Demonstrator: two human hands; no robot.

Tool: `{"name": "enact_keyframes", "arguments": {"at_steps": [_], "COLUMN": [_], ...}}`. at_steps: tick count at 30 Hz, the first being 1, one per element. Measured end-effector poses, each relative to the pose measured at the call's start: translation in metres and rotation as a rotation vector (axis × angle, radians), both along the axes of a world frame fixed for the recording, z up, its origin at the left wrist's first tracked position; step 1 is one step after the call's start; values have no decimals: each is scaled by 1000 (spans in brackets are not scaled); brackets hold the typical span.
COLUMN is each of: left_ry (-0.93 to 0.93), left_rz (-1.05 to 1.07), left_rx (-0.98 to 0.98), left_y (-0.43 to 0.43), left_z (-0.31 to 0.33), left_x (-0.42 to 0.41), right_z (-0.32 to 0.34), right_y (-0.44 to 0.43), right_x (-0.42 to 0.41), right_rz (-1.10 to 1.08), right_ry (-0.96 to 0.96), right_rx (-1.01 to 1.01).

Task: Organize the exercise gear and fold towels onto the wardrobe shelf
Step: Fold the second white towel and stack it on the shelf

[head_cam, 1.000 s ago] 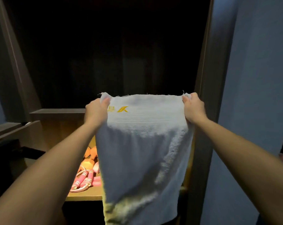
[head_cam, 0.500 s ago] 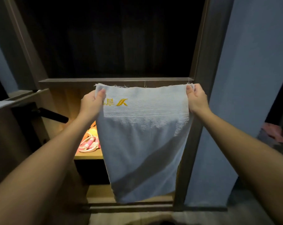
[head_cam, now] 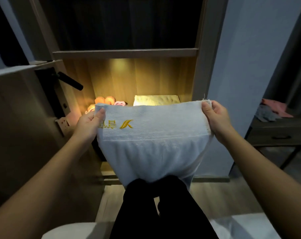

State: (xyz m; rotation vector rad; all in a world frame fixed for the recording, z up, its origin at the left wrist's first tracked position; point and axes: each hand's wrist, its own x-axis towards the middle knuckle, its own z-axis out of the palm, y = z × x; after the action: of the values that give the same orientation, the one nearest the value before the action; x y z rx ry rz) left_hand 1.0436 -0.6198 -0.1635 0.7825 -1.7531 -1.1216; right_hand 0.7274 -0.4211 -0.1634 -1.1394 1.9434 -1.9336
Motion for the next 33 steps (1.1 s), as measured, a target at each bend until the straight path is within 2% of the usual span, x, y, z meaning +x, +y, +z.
{"name": "enact_keyframes", "arguments": {"at_steps": [9,13,17,22,29,33], "left_ry": [239,312,409,379,281,104], "left_rz": [-153,-157,-251,-413,-129,80], "left_rx": [78,112,221,288,372,370], "left_y": [82,119,153,182,136,82], "left_z": [43,69,85,84,17,-45], "left_x": [51,72,102,125,72,26], "right_z": [38,66,88,91,32,-20], "right_y": [97,134,173,206,167,116], "right_x": [63,88,108,118,95,63], "right_rz": [194,251,341,463,278,106], "right_ry": [-245,-275,-268,-302,-388,-410], "right_rx": [-77,-111,-68,-61,88,193]}}
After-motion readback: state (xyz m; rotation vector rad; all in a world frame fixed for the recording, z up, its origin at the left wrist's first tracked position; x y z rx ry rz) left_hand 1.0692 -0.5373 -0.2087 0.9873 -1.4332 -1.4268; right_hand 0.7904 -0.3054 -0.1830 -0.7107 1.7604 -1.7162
